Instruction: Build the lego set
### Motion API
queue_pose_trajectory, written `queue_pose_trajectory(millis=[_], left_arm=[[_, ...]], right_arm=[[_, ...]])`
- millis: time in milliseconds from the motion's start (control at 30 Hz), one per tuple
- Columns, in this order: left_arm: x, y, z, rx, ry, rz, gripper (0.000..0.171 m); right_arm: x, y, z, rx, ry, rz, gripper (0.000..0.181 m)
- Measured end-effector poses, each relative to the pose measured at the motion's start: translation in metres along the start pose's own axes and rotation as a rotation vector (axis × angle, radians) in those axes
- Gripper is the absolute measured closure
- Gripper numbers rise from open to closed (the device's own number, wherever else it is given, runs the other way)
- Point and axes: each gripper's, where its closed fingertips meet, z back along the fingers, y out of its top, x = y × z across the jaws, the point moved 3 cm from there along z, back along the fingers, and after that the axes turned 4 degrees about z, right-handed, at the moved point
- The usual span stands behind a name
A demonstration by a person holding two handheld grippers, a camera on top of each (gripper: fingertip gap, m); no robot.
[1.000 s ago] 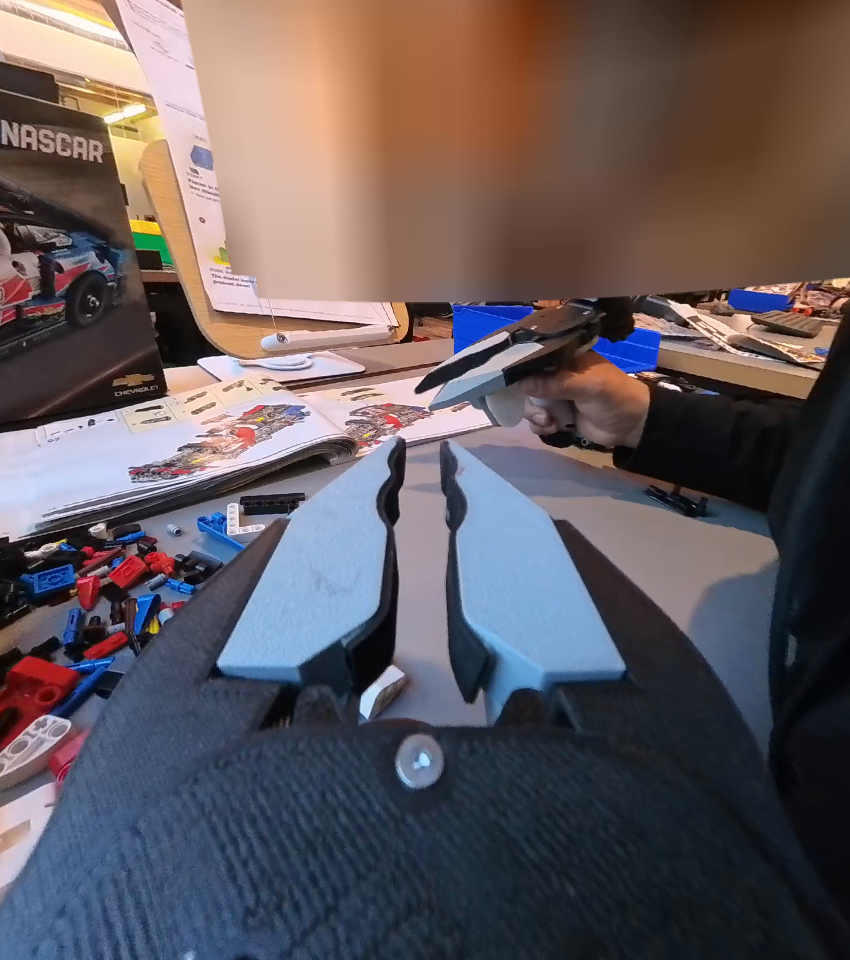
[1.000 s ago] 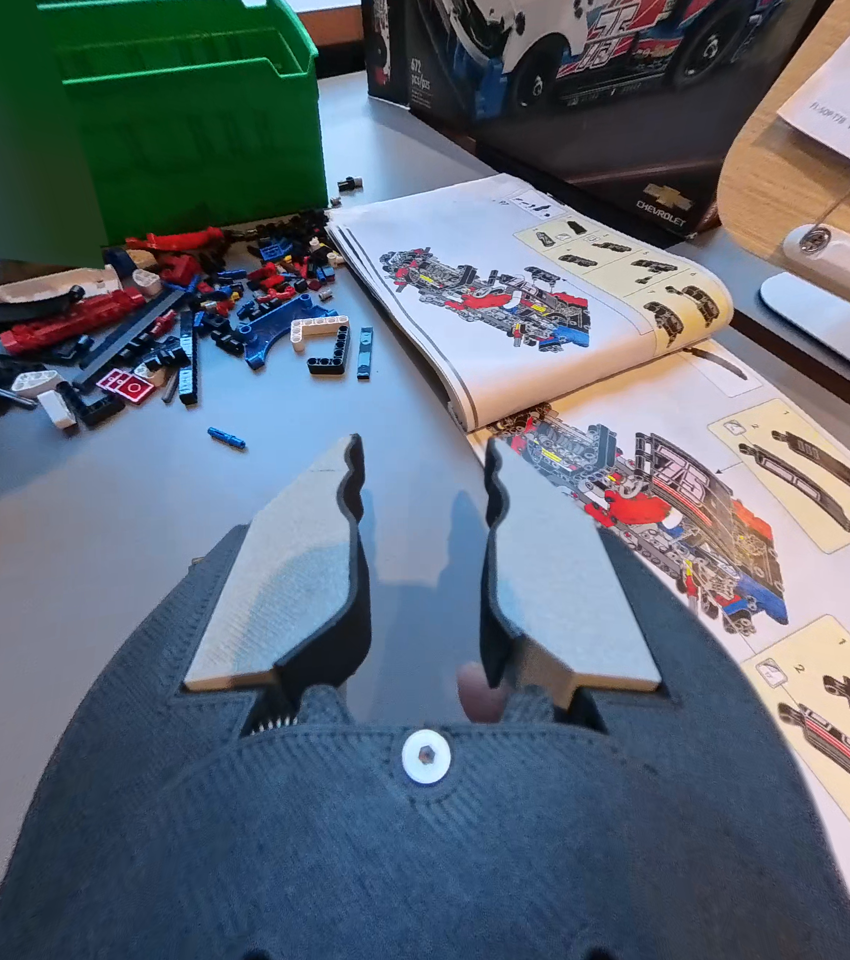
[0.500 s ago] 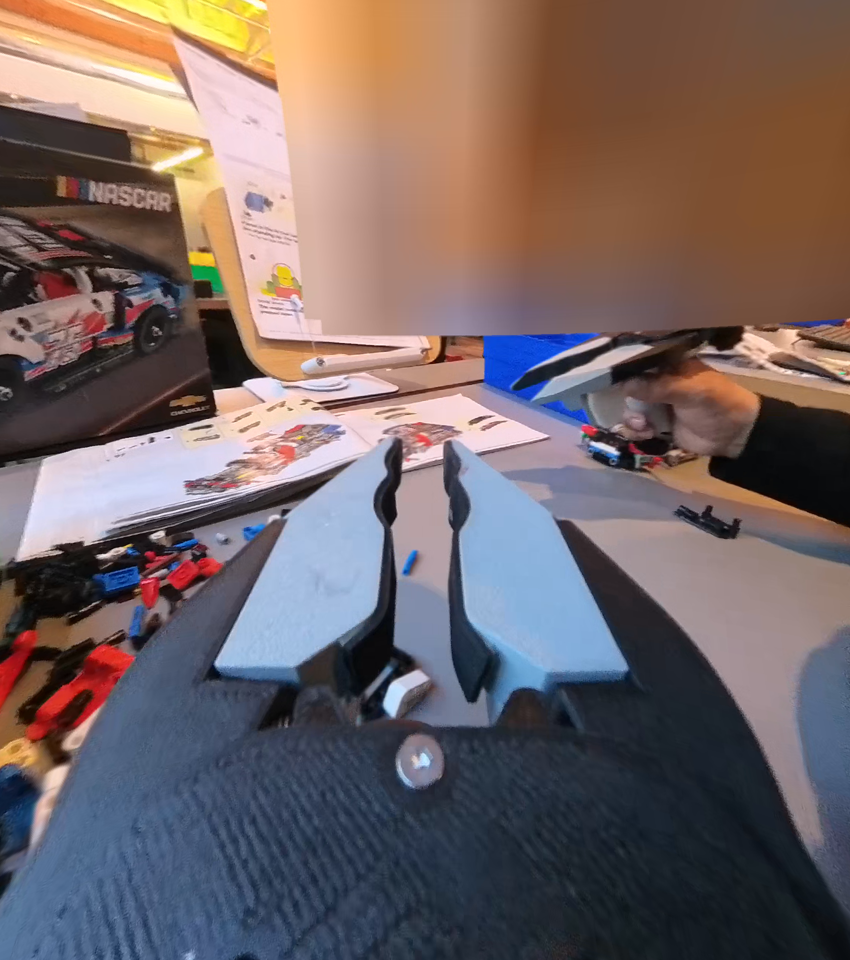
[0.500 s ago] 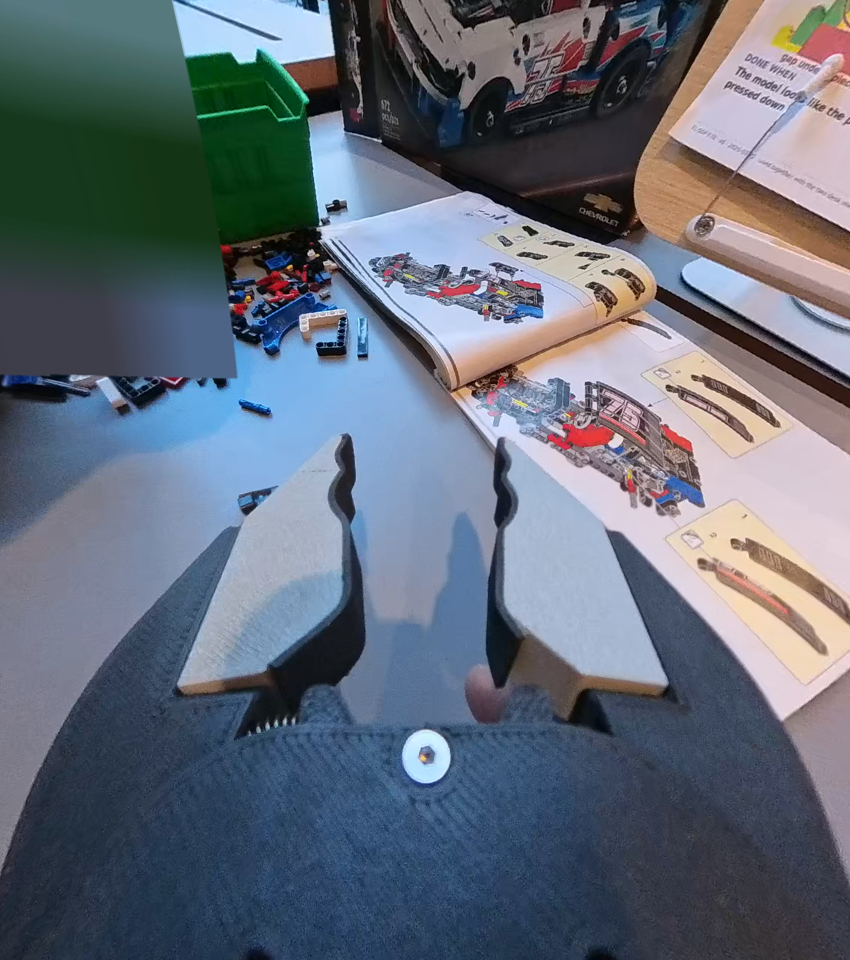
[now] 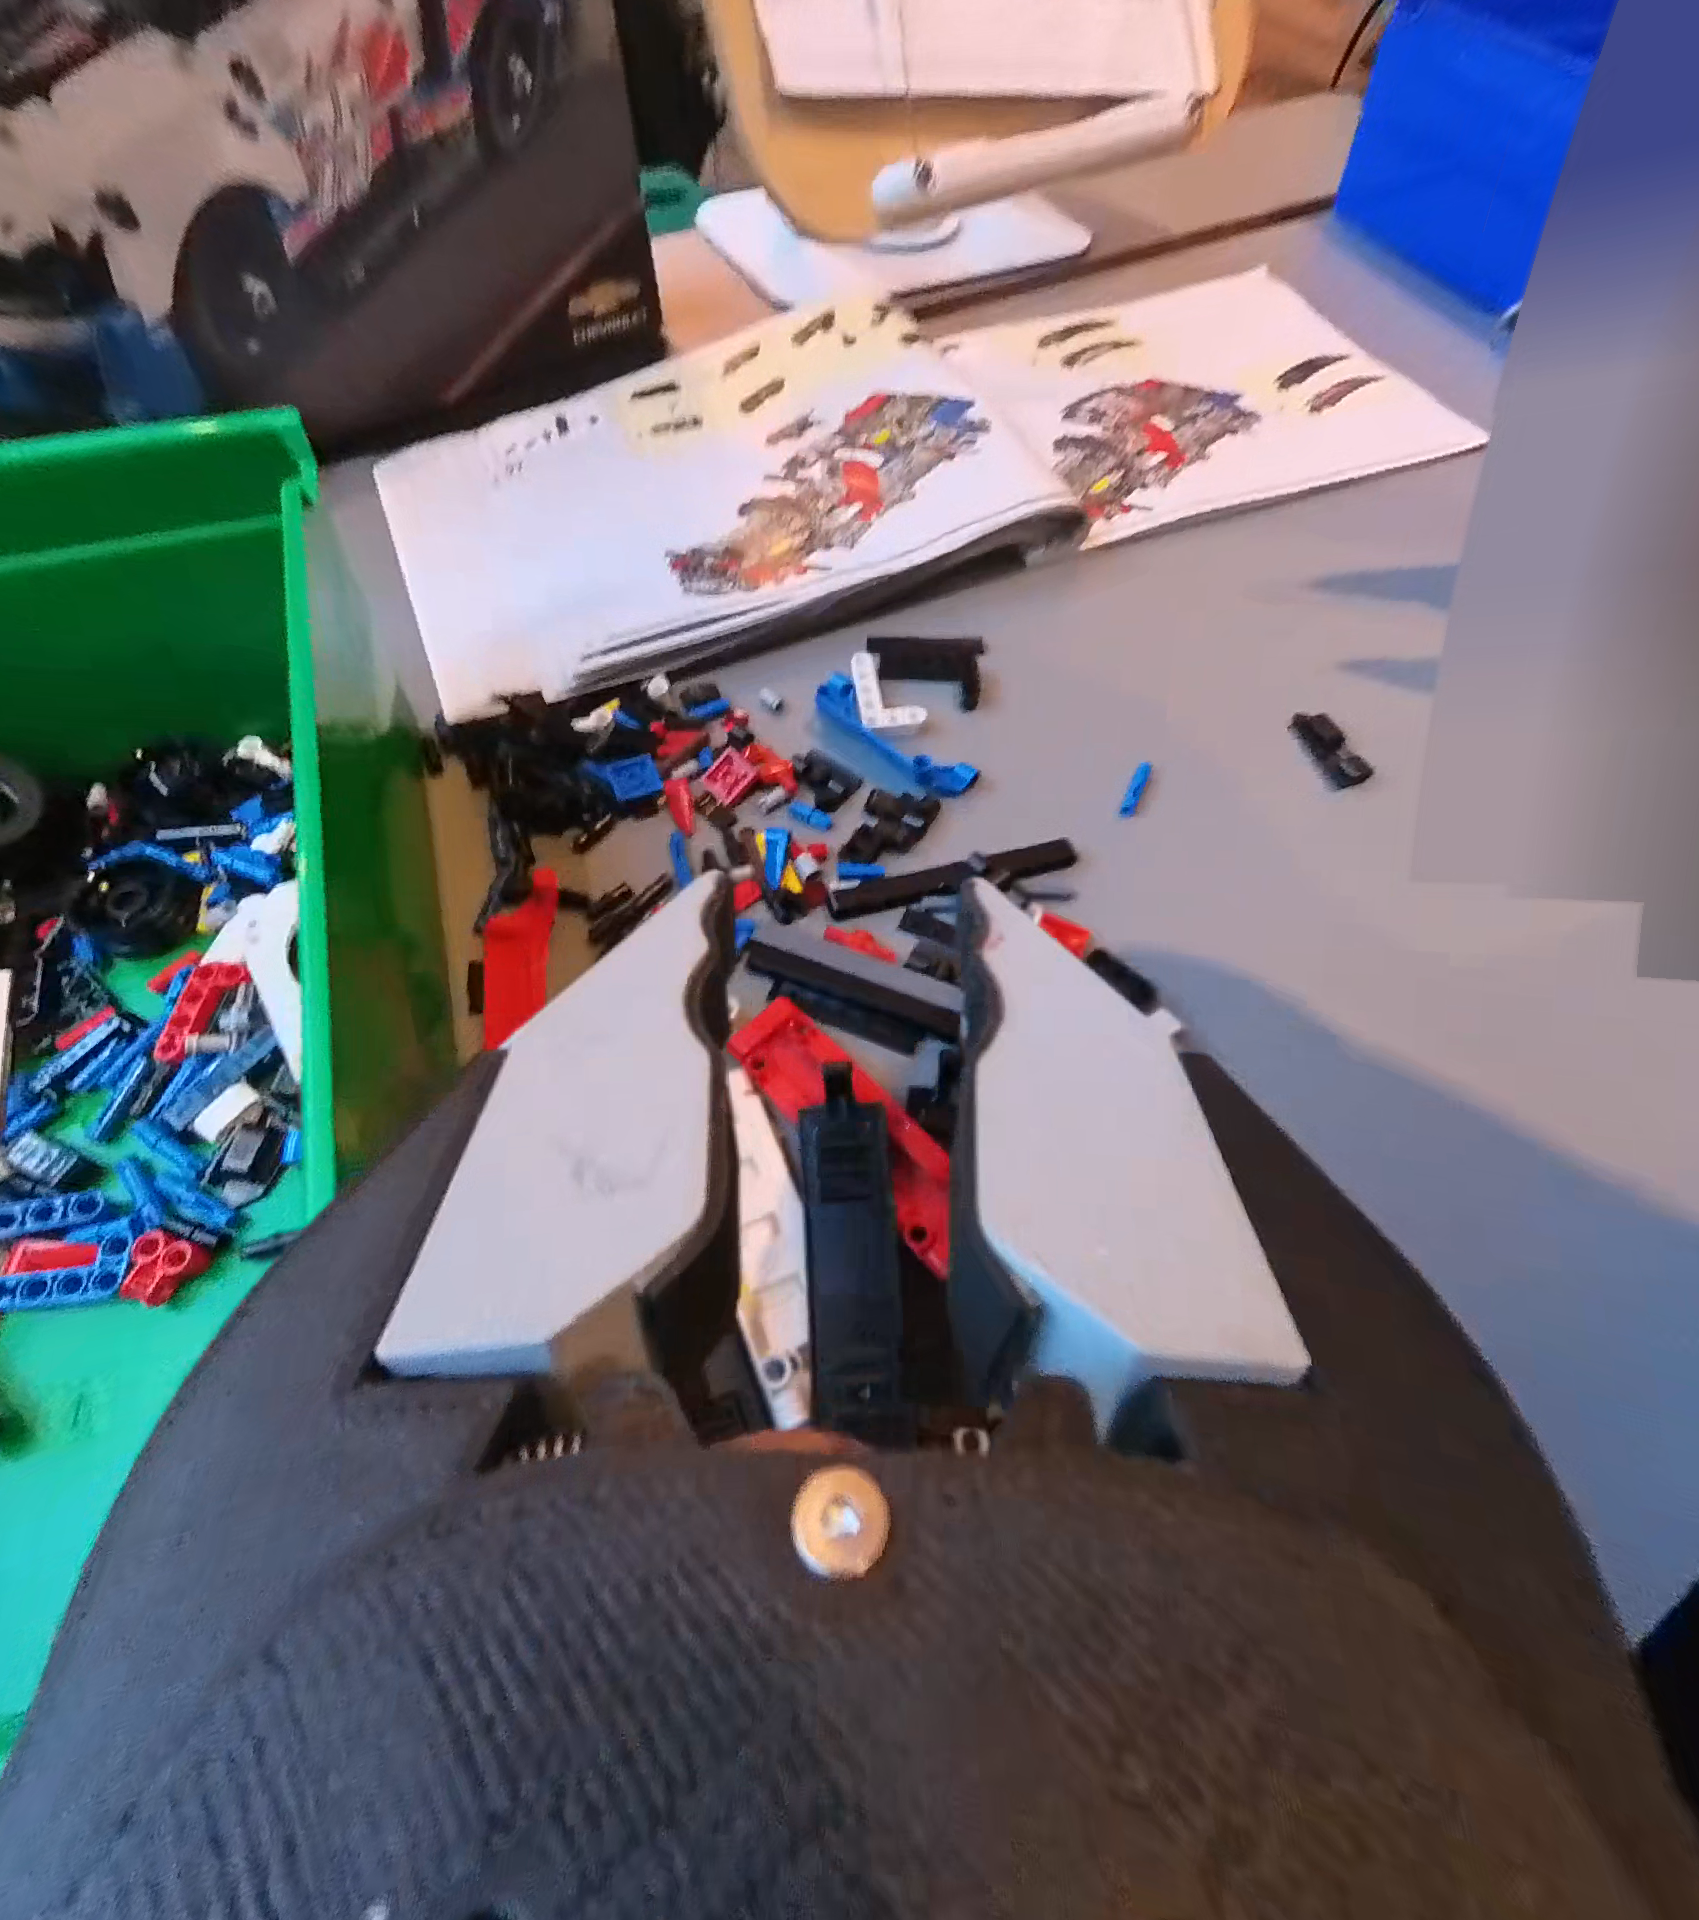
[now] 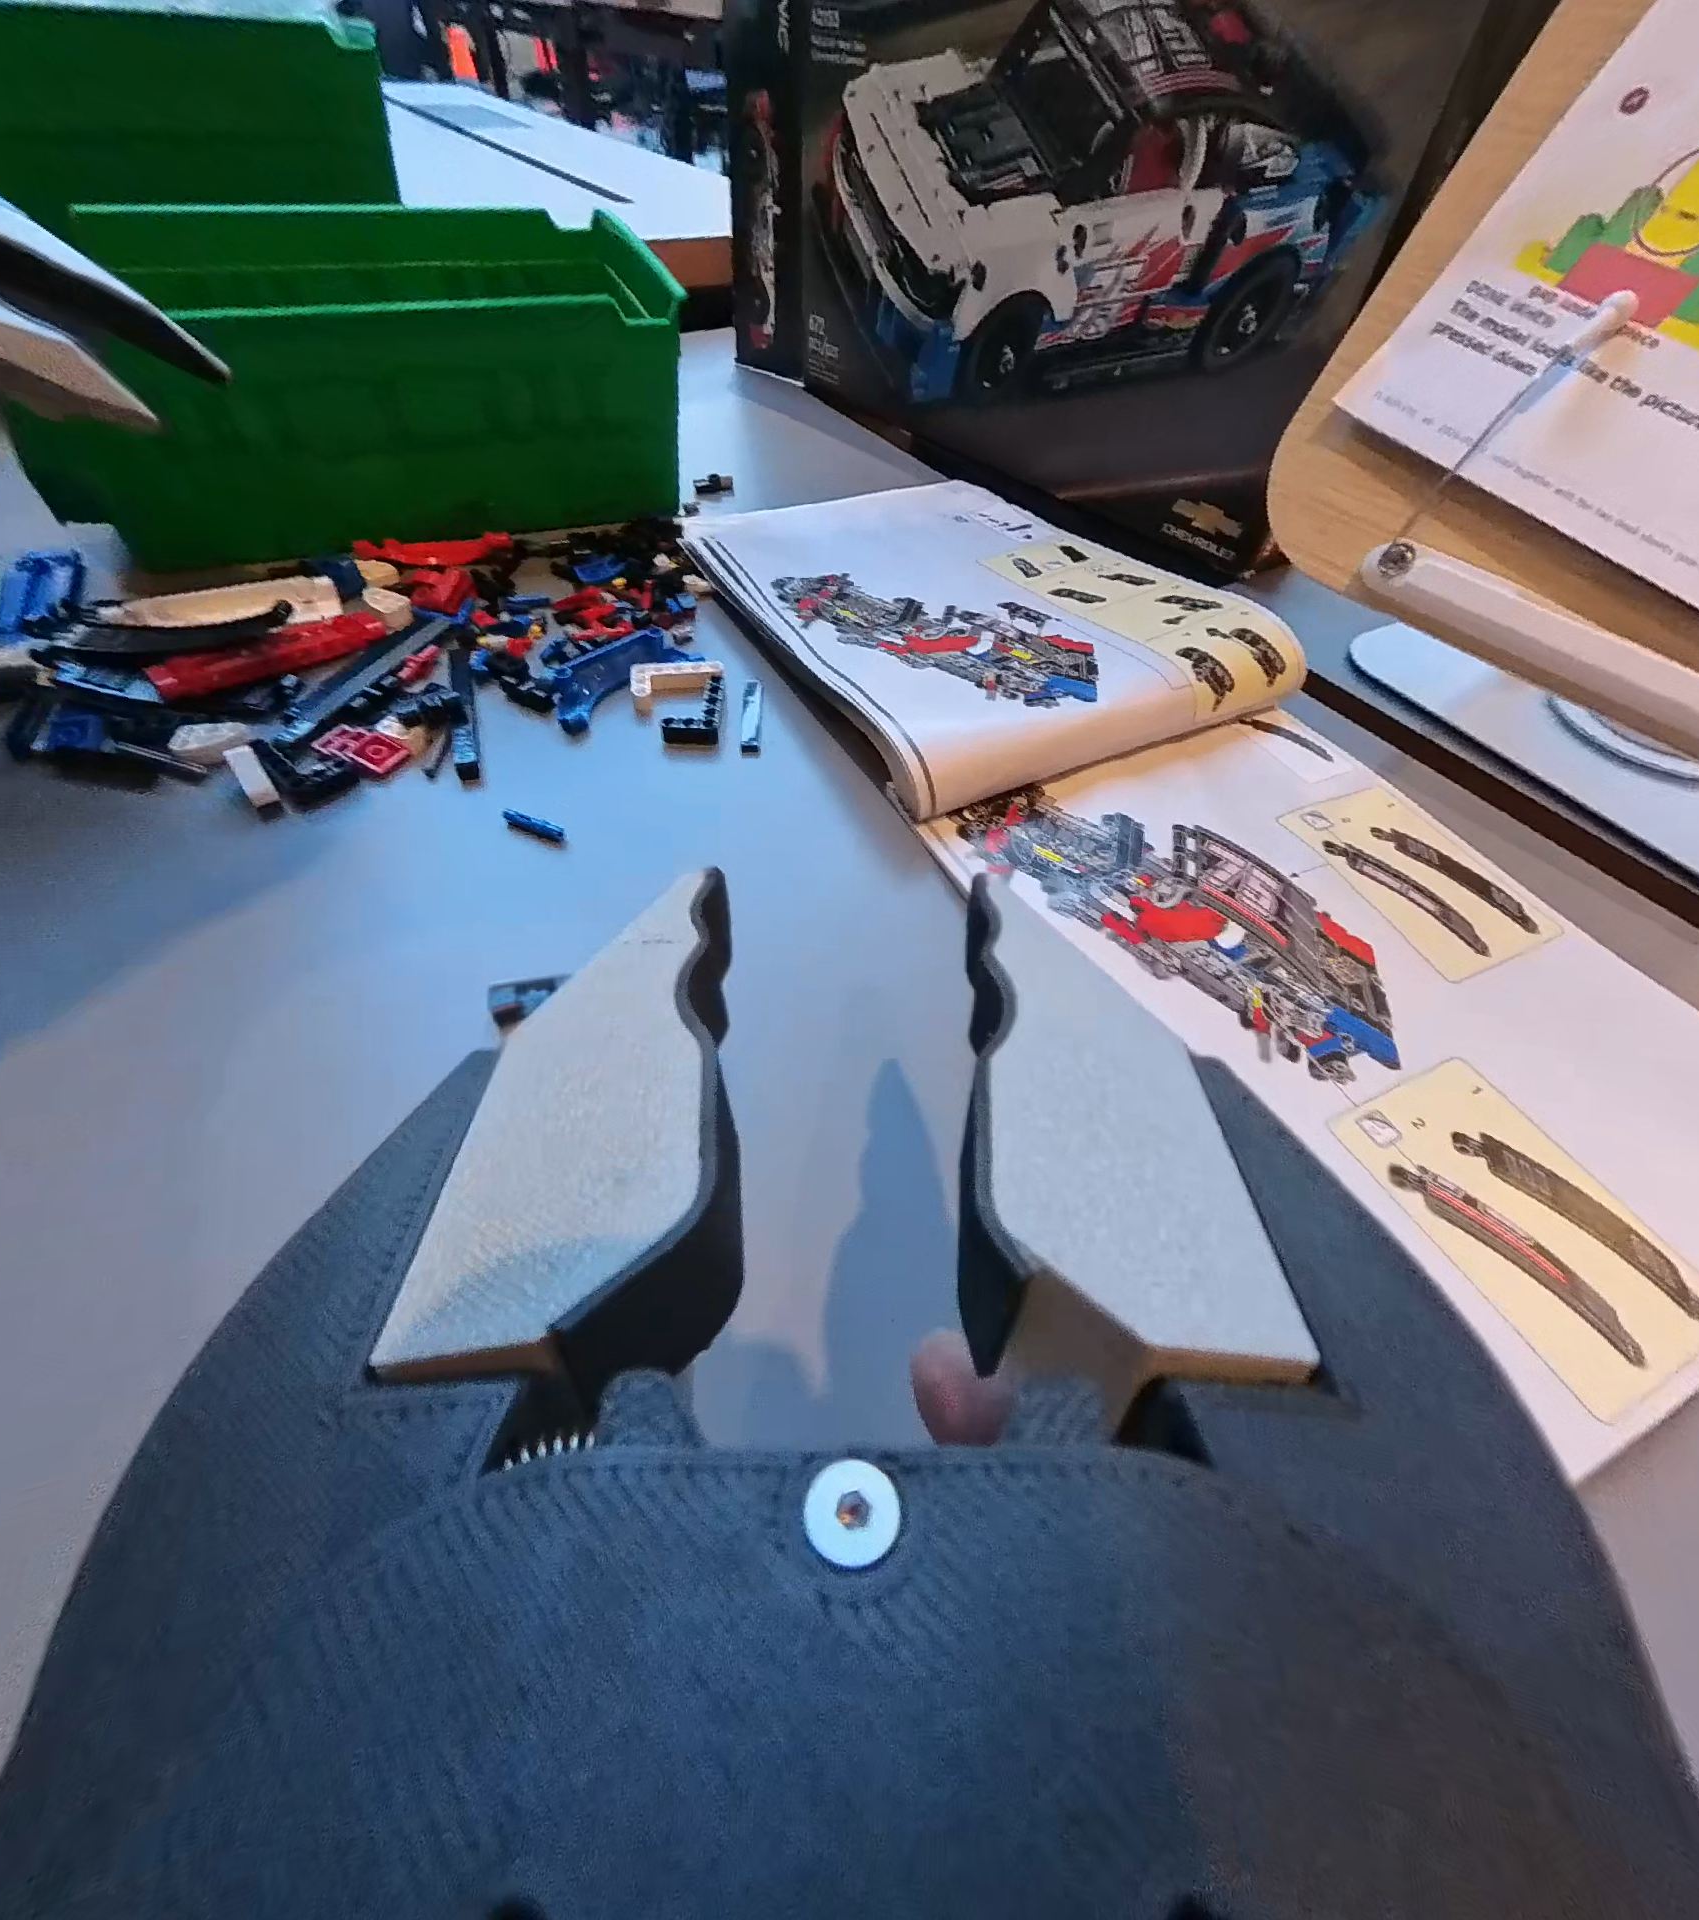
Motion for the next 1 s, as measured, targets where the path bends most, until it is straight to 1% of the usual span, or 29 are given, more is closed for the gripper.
queue_pose_trajectory(millis=[100,167,267,433,500,667,833,1000], left_arm=[[-0.007,-0.004,-0.008,-0.078,0.017,0.014,0.133],[-0.008,-0.006,-0.016,-0.124,0.015,0.019,0.133],[-0.008,-0.009,-0.033,-0.197,0.012,0.005,0.134],[-0.018,-0.013,-0.069,-0.356,-0.012,-0.012,0.15],[-0.023,-0.014,-0.083,-0.42,-0.018,-0.001,0.15],[-0.038,-0.017,-0.11,-0.53,0.025,-0.036,0.162],[-0.043,-0.03,-0.121,-0.648,0.05,-0.103,0.167],[-0.041,-0.03,-0.121,-0.655,0.034,-0.102,0.169]], right_arm=[[0.001,-0.004,0.001,-0.004,0.003,-0.038,0.13],[0.0,-0.002,0.001,0.01,0.018,-0.055,0.129],[-0.004,-0.004,-0.001,0.002,0.026,-0.04,0.13],[-0.011,-0.007,-0.005,-0.013,0.045,-0.024,0.135],[-0.012,-0.008,-0.005,-0.017,0.049,-0.026,0.136],[-0.009,-0.008,-0.003,0.007,0.061,-0.061,0.139],[-0.006,-0.01,0.0,0.016,0.076,-0.084,0.14],[-0.003,-0.01,0.003,0.026,0.076,-0.096,0.141]])
